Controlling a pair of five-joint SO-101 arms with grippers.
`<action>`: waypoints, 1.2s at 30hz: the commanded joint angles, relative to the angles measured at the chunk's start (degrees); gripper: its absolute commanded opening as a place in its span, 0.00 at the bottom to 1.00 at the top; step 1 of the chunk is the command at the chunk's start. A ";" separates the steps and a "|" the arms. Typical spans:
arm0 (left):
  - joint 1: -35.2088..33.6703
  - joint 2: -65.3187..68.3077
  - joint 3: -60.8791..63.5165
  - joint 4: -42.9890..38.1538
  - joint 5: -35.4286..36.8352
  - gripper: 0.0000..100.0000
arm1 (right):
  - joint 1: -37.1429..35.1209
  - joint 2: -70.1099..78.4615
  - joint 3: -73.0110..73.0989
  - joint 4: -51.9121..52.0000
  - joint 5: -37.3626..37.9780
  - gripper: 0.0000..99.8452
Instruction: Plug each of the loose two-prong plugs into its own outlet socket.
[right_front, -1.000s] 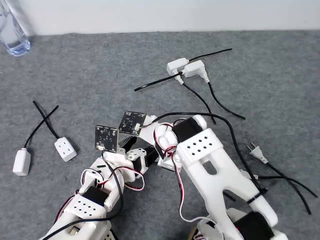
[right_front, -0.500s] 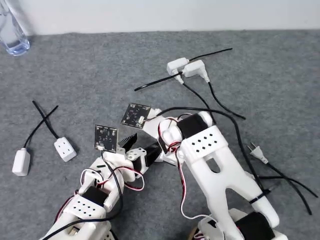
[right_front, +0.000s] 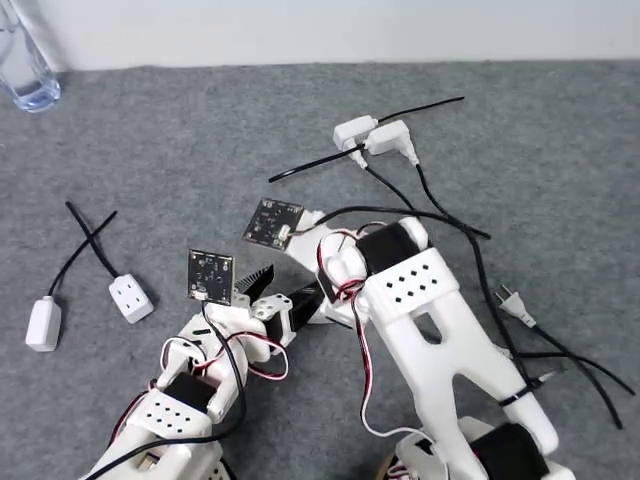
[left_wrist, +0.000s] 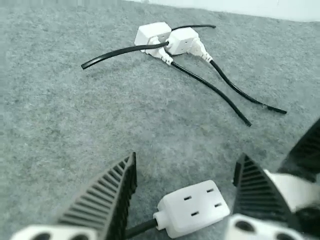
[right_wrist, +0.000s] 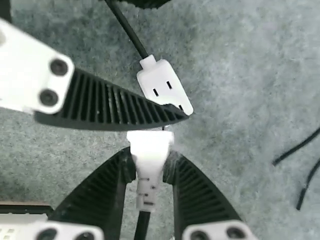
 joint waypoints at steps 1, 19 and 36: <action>0.26 0.18 -0.66 -0.97 -0.44 0.30 | 0.57 -1.01 -5.98 1.01 -0.88 0.01; 0.26 0.18 -0.66 -0.97 -0.44 0.30 | 0.66 -0.92 -6.07 -0.40 -2.11 0.01; 0.26 0.18 -0.66 -0.97 -0.44 0.30 | -0.13 -0.92 -6.15 -2.95 -3.43 0.01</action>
